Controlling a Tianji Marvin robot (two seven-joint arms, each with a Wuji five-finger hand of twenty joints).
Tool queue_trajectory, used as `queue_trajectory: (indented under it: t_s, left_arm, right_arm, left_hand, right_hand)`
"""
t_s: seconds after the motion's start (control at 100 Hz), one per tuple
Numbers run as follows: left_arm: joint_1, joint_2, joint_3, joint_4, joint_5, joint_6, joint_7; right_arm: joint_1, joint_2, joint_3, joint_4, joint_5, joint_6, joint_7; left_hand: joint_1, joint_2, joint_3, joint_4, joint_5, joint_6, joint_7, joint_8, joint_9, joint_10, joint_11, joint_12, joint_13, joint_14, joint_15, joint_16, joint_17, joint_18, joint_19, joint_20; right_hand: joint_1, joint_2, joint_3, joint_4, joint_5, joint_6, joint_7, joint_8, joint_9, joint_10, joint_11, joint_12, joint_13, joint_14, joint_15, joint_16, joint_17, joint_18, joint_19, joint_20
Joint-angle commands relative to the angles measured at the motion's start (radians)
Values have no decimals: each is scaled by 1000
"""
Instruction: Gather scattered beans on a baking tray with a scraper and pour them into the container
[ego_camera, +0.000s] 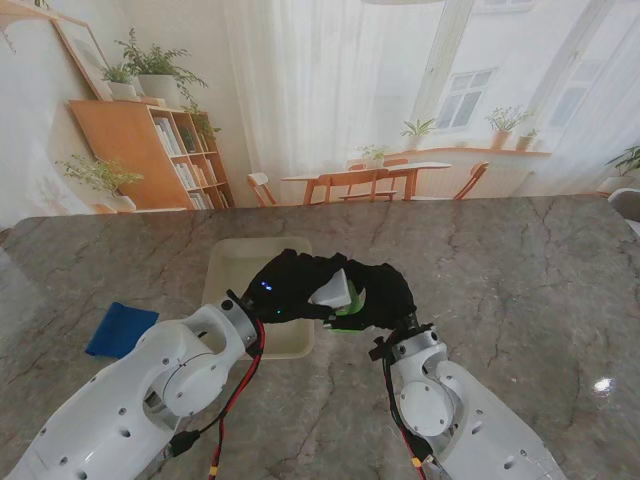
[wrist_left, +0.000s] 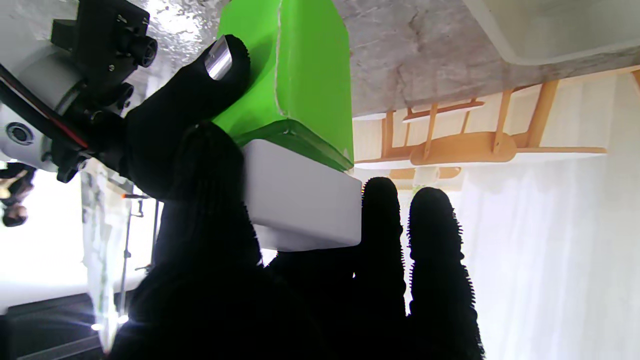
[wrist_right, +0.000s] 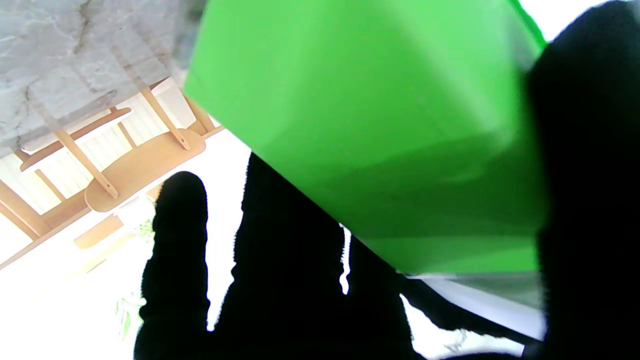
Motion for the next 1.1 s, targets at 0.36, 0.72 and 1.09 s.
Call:
queue_trajectory:
  t_s: [0.36,0.72,1.09]
  left_arm:
    - [-61,36,-59,6,-38,-237,-169]
    - [-47,45,-83,-33,19,-244,-218]
    - [52,2,-24,-57,-11,108,-25]
  right_arm:
    - [2,6,11,-1,-14,-64,14]
    - [0,7,12,-4,-14,-52,22]
    - [-1,10,6,-14,-32,-4,18]
  left_hand:
    - [219,42,342,-45,82,-276,7,-164,-13,-196,-194,-627,-15,-101,-367,-426,-130,-59,-315,-293]
    - [-295,140,133,-13,-160,-31,-193,-799,-417,53,-249,-712,-330,79,-381,-455,-301,49,-504,-366]
    - [-404,406,107,-15,-167,78,-112,-472,-264,81,-121,-335,-282,174,-229,-147,-274,117,-293,1]
  right_hand:
    - [170,149,375,41,93,-303,182,73,88,-137,134,46,8,-69,24,12,4,-20,12,-9]
    - [173,146,375,41,93,-295,182,73,88,-131,132,50,8,-62,21,19,5,-15,7,-9]
    - [184,141,382,36,94,-272,188,70,87,-112,136,51,5,-43,34,21,1,-1,13,0]
